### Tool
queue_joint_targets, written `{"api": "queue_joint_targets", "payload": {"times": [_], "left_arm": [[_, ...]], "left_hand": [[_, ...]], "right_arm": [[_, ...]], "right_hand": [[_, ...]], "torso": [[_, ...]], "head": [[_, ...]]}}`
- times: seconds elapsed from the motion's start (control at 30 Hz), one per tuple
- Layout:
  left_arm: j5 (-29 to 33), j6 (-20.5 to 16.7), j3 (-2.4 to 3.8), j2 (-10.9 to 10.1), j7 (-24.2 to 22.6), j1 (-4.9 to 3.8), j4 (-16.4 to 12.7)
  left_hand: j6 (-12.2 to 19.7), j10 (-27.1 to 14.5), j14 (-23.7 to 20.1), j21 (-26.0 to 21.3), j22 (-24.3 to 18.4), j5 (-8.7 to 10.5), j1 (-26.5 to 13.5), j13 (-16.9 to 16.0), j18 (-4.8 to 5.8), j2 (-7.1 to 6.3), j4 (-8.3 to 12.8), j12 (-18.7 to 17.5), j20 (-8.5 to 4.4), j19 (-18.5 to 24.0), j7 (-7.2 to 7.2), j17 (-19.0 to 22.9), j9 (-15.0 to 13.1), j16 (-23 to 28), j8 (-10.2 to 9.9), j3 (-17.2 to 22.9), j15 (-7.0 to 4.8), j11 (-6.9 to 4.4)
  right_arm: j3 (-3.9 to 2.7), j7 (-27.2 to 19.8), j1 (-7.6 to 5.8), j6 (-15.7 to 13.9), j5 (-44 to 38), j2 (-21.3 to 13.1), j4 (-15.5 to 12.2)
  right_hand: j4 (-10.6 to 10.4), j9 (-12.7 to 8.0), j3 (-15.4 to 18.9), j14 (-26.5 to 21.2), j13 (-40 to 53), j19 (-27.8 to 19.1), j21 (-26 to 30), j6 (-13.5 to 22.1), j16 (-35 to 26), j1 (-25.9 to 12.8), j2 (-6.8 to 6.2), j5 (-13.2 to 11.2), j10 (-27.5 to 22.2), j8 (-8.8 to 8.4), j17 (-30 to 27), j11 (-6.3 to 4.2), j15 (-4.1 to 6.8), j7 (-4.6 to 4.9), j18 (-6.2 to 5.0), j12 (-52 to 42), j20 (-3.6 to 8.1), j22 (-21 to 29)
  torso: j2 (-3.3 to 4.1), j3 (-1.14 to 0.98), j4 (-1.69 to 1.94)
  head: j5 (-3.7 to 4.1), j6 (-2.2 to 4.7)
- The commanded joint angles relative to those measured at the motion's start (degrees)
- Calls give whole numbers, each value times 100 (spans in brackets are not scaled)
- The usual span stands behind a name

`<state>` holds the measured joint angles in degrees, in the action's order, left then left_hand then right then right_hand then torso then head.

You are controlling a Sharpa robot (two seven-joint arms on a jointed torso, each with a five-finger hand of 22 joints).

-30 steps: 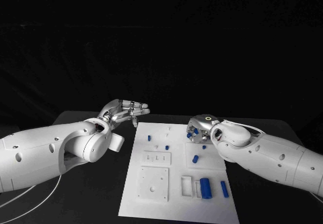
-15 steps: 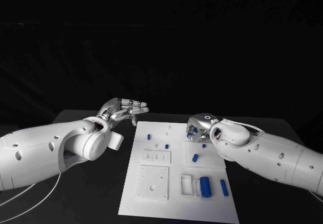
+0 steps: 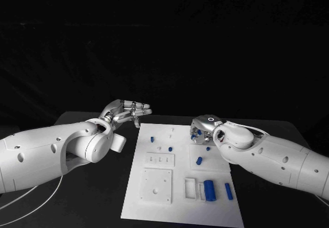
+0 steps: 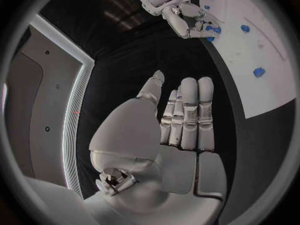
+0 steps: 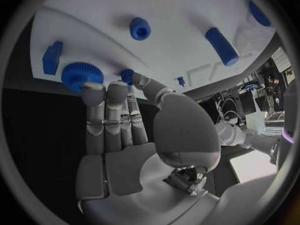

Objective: Assemble the parts on the task board

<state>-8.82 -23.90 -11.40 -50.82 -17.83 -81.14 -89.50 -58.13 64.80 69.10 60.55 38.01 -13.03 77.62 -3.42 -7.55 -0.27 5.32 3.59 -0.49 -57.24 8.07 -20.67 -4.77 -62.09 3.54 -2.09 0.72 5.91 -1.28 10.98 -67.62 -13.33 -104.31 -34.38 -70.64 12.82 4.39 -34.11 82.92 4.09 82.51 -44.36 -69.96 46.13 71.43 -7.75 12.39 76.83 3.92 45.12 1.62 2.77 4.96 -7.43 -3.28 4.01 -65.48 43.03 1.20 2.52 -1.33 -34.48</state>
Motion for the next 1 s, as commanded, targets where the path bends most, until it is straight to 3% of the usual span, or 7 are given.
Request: {"api": "queue_joint_targets", "payload": {"times": [0.03, 0.1, 0.33, 0.5, 0.67, 0.83, 1.0], "left_arm": [[-11, 67, 6, 10, -18, -12, 2], [-10, 65, 6, 10, -18, -12, 14], [-9, 30, 6, 13, -22, -13, 51], [-8, 13, 6, 20, -25, -16, 66], [-8, 5, 6, 27, -31, -18, 70], [-7, 5, 6, 52, -35, -19, 71], [-7, 21, 6, 87, -37, -19, 70]], "left_hand": [[29, -42, 36, -32, 5, 37, 42, -6, -92, -8, -12, -7, 30, -7, -4, 10, -5, -33, 7, -21, 6, -6], [37, -47, 38, -40, 7, 48, 49, -6, -91, -12, -16, -7, 31, -5, -2, 16, -4, -37, 5, -27, 7, -4], [37, -43, 37, -54, 7, 50, 57, -7, -83, -14, -19, -7, 33, 14, -2, 20, -3, -43, 6, -29, 7, -5], [36, -40, 36, -57, 9, 51, 69, -7, -80, -19, -12, -6, 32, 20, -2, 22, -3, -43, 6, -28, 7, -6], [36, -40, 36, -57, 9, 51, 69, -7, -80, -19, -12, -6, 32, 20, -2, 22, -3, -43, 6, -28, 7, -6], [36, -40, 36, -57, 9, 51, 69, -7, -80, -19, -12, -6, 32, 20, -2, 22, -3, -43, 6, -28, 7, -6], [36, -40, 36, -57, 9, 51, 69, -7, -80, -19, -12, -6, 32, 20, -2, 22, -3, -43, 6, -28, 7, -6]], "right_arm": [[4, 149, 8, -150, -240, 3, -48], [4, 190, 8, -251, -271, -9, -115], [-4, 340, -4, -547, -372, -47, -316], [-8, 461, -31, -736, -436, 2, -357], [-9, 525, -39, -866, -470, 84, -345], [-9, 553, -41, -971, -484, 198, -287], [-10, 555, -42, -1149, -499, 300, -221]], "right_hand": [[23, -4, 3, 0, 21, 16, -3, -63, 2, 9, 3, 94, 73, 6, 3, -19, 44, -5, 79, -17, 51, -47], [20, 0, -14, 4, 23, 36, -1, -84, -1, -24, -24, 226, 96, 5, -4, -27, 56, -13, 96, -17, 64, -106], [10, 5, -67, 7, 24, 91, 57, -133, 5, -31, -96, 340, 151, 5, -31, -42, 74, -25, 122, -16, 87, -293], [-6, 0, -67, 8, 17, 118, 74, -141, 12, -40, -131, 333, 156, 2, -52, -45, 73, -30, 130, -17, 85, -403], [-31, -1, -49, 11, 12, 135, 80, -142, 7, -39, -142, 302, 153, 2, -71, -48, 77, -33, 135, -16, 88, -447], [-42, -4, -46, 12, 8, 153, 76, -134, 7, -36, -150, 273, 145, 0, -84, -47, 80, -31, 135, -16, 93, -477], [-79, -8, -50, 12, 4, 192, 118, -138, 28, -25, -173, 274, 146, 1, -118, -48, 84, -33, 135, -17, 94, -579]], "torso": [[-5, 4, -2], [-6, 5, -2], [0, 12, 2], [12, 11, 25], [26, 9, 21], [54, 35, 48], [102, 64, 87]], "head": [[-9, 11], [-7, 15], [-16, 56], [-35, 101], [-72, 101], [-39, 122], [-9, 187]]}}
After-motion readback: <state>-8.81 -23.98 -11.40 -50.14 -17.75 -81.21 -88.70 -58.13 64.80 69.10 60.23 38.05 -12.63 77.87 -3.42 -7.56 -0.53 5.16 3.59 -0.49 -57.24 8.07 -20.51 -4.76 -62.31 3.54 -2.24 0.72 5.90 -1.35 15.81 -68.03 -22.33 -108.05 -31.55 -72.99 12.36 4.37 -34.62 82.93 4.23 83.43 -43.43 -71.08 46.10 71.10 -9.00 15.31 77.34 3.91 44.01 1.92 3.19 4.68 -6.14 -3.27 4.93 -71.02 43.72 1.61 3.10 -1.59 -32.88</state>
